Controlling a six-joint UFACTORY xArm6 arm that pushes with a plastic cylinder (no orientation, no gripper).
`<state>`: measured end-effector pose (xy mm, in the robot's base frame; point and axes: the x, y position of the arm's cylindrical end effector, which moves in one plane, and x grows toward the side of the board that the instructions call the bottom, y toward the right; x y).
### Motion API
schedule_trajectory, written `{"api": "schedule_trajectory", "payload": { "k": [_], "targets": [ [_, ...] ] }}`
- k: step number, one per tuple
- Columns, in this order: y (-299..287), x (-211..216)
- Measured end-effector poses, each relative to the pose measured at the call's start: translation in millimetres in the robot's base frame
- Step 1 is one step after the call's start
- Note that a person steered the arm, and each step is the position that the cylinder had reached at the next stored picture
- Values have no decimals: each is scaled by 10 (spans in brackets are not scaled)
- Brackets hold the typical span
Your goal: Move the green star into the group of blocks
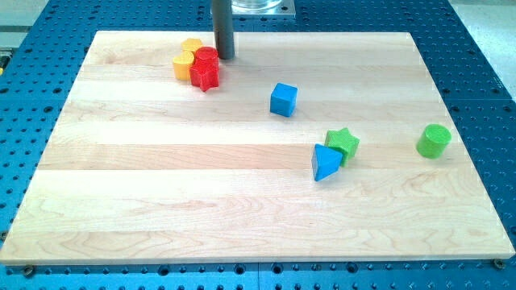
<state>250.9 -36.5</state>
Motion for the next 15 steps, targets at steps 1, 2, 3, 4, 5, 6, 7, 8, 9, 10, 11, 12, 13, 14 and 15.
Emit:
{"api": "schedule_trajectory", "payload": {
  "k": [1,2,3,4,5,6,7,8,9,10,11,12,13,14,15],
  "targets": [
    [756,132],
    [1947,416],
    [2897,634],
    [3011,939],
    [3150,1294],
    [3299,1891],
    [3193,2208],
    [2506,2167],
    [1161,2161],
    [1768,2272],
    [1546,2459],
    [637,2552],
    [353,2320],
    [1094,2151],
    [596,1921]
  ]
}}
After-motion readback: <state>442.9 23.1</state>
